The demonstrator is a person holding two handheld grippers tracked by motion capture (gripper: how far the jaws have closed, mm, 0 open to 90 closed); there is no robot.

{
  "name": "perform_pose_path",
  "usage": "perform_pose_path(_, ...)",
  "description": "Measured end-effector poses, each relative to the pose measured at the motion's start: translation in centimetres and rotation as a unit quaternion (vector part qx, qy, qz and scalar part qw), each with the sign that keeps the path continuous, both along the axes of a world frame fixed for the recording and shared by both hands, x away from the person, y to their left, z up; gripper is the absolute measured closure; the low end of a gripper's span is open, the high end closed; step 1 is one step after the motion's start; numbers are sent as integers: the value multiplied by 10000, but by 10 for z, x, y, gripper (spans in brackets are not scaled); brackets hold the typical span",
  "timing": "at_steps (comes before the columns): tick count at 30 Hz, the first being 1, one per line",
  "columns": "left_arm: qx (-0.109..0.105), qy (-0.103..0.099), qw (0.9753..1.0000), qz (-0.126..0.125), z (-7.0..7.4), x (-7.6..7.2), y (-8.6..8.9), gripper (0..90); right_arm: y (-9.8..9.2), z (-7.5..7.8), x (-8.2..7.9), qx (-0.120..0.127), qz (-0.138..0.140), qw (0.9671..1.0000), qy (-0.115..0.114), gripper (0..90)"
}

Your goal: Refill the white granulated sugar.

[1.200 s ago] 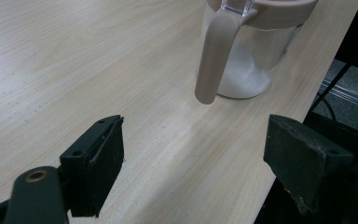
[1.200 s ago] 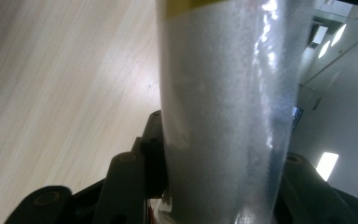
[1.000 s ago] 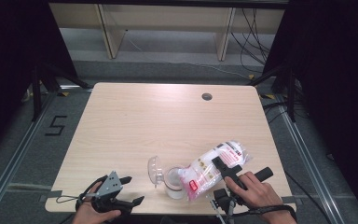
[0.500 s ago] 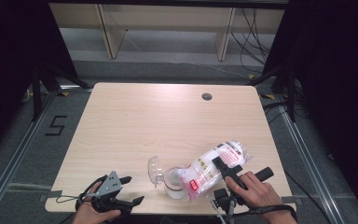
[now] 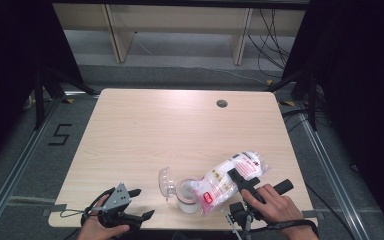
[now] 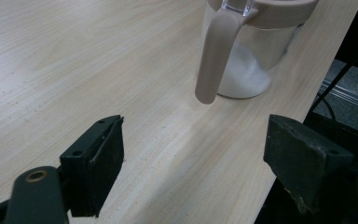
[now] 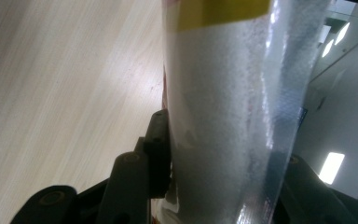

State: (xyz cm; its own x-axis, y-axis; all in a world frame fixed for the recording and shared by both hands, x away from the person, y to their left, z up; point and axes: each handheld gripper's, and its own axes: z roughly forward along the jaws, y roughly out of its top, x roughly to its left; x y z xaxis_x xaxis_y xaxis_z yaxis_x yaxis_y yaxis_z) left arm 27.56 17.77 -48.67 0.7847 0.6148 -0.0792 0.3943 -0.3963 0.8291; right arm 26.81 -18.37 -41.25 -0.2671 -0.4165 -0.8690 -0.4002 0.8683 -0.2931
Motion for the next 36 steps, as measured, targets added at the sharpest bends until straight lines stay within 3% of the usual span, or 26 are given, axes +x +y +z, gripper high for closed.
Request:
perform_pose_path(13,3,0,10000,-1,0,0,0,195,1,1,0,-14,-9,10000,23,649)
perform_pose_path(14,-78,14,10000,33,0,-1,-1,195,1,1,0,-5,-15,10000,25,650)
perform_pose_path(17,7,1,10000,-5,0,0,0,195,0,-1,0,119,-12,9999,12,651)
perform_pose_path(20,5,-1,10000,-3,0,0,0,195,0,0,0,63,-19,10000,13,653)
perform_pose_path(21,-80,12,10000,35,0,0,-1,195,0,-1,0,112,-24,9999,12,654)
perform_pose_path(28,43,10,10000,-4,1,0,0,195,5,2,-2,-77,51,10000,-27,657)
perform_pose_path(30,-87,-11,10000,45,0,-1,-1,195,6,2,-3,-68,56,9999,-69,658)
perform_pose_path(31,91,-56,9999,0,0,1,1,195,7,2,-3,-114,62,9999,-45,658)
perform_pose_path(32,120,-47,9999,14,1,0,1,195,6,-1,-5,56,-22,10000,-9,659)
perform_pose_path(34,108,-55,9999,23,1,0,1,195,9,2,-4,-161,82,9998,-58,661)
perform_pose_path(36,101,-58,9999,25,1,0,1,195,9,-2,-4,-16,39,10000,-9,663)
